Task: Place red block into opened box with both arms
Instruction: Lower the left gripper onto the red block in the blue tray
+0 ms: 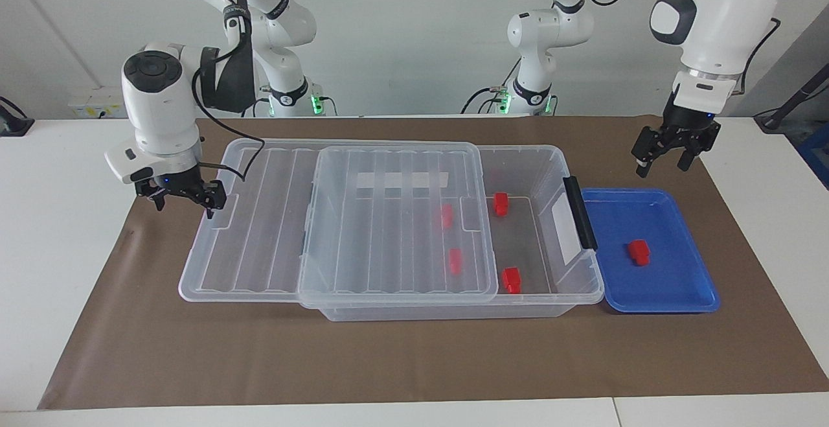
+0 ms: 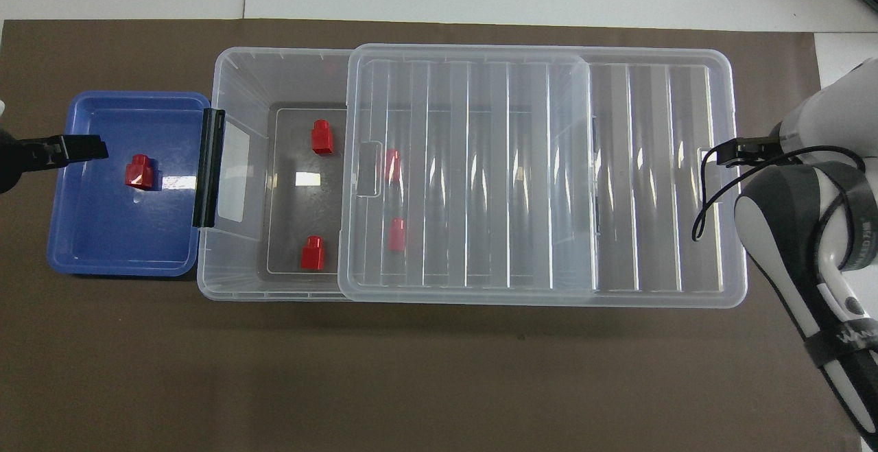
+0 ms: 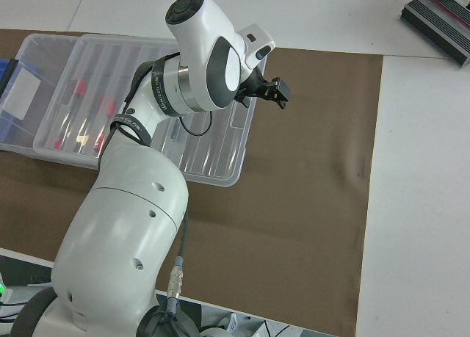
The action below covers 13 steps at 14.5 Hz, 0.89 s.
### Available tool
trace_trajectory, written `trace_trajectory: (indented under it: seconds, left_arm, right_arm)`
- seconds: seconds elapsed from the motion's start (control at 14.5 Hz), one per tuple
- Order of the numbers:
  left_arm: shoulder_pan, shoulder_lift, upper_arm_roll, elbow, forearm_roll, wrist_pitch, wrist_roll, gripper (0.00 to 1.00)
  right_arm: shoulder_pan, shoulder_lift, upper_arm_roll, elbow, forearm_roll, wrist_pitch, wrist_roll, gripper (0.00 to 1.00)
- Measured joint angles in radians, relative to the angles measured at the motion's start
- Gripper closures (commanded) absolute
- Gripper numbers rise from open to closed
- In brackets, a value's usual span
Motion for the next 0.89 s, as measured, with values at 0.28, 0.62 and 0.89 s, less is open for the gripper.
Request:
trace_trajectory:
  seconds: [0.28, 0.62, 0.89]
  left_arm:
    - [0.011, 0.115, 0.0, -0.081, 0.0, 0.164, 0.002, 0.03]
    - [0.051, 0.225, 0.001, -0.152, 0.0, 0.343, 0.096, 0.03]
    - [0.079, 0.303, 0.002, -0.161, 0.0, 0.438, 0.13, 0.03]
  right_arm:
    - [-0.004, -0.002, 0.0, 0.0, -0.01, 0.0, -0.011, 0.0]
    - [-0.018, -0.003, -0.001, 0.001, -0.011, 0.0, -0.036, 0.0]
    - [-0.016, -0.005, 0.005, 0.032, -0.004, -0.02, -0.037, 0.0]
